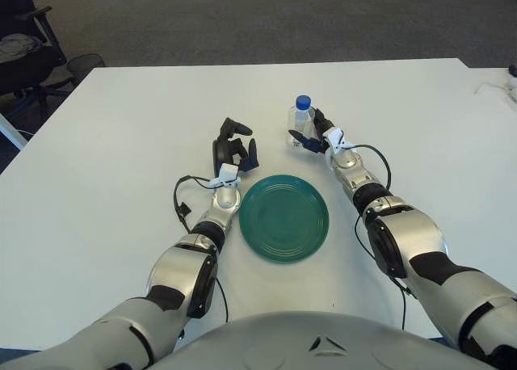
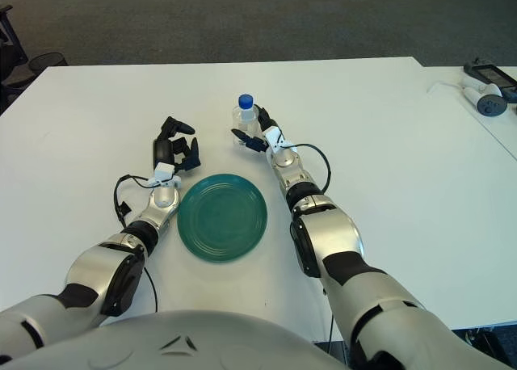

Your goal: Put the bottle into the plate.

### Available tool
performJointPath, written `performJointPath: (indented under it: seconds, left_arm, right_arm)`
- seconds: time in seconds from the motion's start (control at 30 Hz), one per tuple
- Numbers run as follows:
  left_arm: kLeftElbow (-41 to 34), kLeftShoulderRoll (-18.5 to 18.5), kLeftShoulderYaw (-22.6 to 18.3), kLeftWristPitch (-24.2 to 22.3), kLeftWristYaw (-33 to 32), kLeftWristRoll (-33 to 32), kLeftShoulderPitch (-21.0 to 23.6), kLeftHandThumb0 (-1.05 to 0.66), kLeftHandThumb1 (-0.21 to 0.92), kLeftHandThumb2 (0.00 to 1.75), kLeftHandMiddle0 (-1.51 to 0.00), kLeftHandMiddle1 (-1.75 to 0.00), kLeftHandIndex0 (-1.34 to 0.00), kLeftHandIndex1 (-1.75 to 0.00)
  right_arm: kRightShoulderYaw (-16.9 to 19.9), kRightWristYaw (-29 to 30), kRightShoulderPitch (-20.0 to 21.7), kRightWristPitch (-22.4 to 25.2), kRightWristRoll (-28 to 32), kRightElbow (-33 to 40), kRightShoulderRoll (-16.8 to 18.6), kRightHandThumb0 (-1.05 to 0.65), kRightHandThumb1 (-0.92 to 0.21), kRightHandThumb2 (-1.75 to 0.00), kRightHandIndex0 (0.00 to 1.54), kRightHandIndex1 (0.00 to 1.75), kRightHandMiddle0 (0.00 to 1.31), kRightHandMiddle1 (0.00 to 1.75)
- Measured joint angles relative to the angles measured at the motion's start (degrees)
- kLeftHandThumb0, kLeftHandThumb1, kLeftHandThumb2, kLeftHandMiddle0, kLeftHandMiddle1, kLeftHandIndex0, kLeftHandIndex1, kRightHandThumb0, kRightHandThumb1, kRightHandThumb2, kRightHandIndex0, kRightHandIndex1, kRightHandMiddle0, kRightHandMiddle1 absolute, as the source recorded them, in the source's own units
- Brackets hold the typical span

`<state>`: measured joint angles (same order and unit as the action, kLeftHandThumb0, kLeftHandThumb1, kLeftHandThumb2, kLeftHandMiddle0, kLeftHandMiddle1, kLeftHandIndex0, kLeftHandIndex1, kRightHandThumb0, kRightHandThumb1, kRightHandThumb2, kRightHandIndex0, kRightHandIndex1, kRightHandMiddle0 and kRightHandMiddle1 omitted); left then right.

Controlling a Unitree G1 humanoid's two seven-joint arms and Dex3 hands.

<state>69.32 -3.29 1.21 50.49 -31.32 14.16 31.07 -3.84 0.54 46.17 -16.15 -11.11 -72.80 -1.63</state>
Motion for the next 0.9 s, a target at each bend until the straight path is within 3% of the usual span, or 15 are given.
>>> performJointPath:
  seconds: [0.43,0.53,0.6,0.63,0.67,0.7,0.77,0.8,0.87,0.9]
  left_arm:
    - [0.0,0.0,-0.2,-0.9,-0.6,-0.2,0.0,-0.46,0.36,1.25,-1.25,-1.75,-0.57,-1.75]
    - [0.0,0.0,-0.2,-1.1,-1.3,-0.1,0.0,-0.46,0.36,1.25,-1.25,-1.75,-0.57,-1.75]
    - [0.0,0.1,-0.2,-1.1,-1.6,-0.1,0.0,-0.46,0.37,1.25,-1.25,-1.75,-0.57,-1.75]
    - [0.0,0.1,-0.1,-1.2,-1.8,-0.1,0.0,-0.46,0.37,1.25,-1.25,-1.75,-0.57,-1.75]
    - [0.0,0.1,-0.1,-1.3,-1.9,-0.1,0.0,-0.46,0.37,1.24,-1.25,-1.75,-0.57,-1.75]
    - [0.0,0.0,-0.1,-1.4,-2.1,0.0,0.0,-0.46,0.37,1.24,-1.25,-1.75,-0.56,-1.75]
    - [0.0,0.0,0.0,-1.6,-2.3,0.0,0.0,-0.46,0.38,1.24,-1.25,-1.75,-0.56,-1.75]
    - [0.0,0.0,0.0,-1.6,-2.4,0.0,0.0,-0.46,0.38,1.23,-1.25,-1.75,-0.56,-1.75]
    - [0.0,0.0,0.0,-1.6,-2.5,0.0,0.0,-0.45,0.38,1.23,-1.24,-1.75,-0.56,-1.75]
    - [0.0,0.0,0.0,-1.6,-2.5,0.0,0.0,-0.45,0.38,1.23,-1.24,-1.75,-0.56,-1.75]
  right_arm:
    - [-1.3,-0.1,0.7,0.9,-1.4,-0.5,0.4,-1.03,-0.92,-0.24,0.10,0.02,0.00,0.27]
    - [-1.9,0.5,1.1,1.7,-2.0,-0.7,0.6,-0.97,-0.91,-0.23,0.20,0.06,0.00,0.51]
    - [-2.3,1.6,1.4,2.4,-2.6,-0.9,0.9,-0.87,-0.87,-0.20,0.33,0.13,0.00,0.86]
    - [-2.5,2.5,1.5,2.8,-3.0,-0.9,1.2,-0.86,-0.86,-0.20,0.35,0.14,0.00,0.94]
    - [-2.6,3.2,1.6,3.2,-3.2,-1.0,1.4,-0.81,-0.82,-0.22,0.38,0.27,0.03,1.18]
    - [-2.7,4.1,1.7,3.6,-3.4,-1.0,1.7,-0.79,-0.80,-0.24,0.38,0.35,0.04,1.27]
    - [-2.9,6.2,1.8,4.3,-3.9,-1.1,2.3,-0.71,-0.67,-0.42,0.38,0.77,0.17,1.55]
    - [-3.0,7.6,1.8,4.6,-4.2,-1.1,2.6,-0.69,-0.63,-0.46,0.41,0.91,0.24,1.59]
    - [-3.4,10.5,1.9,4.9,-4.8,-1.2,2.9,-0.60,-0.53,-0.58,0.53,1.36,0.45,1.68]
    - [-3.5,12.1,1.9,4.9,-5.3,-1.3,3.0,-0.58,-0.51,-0.61,0.57,1.44,0.49,1.70]
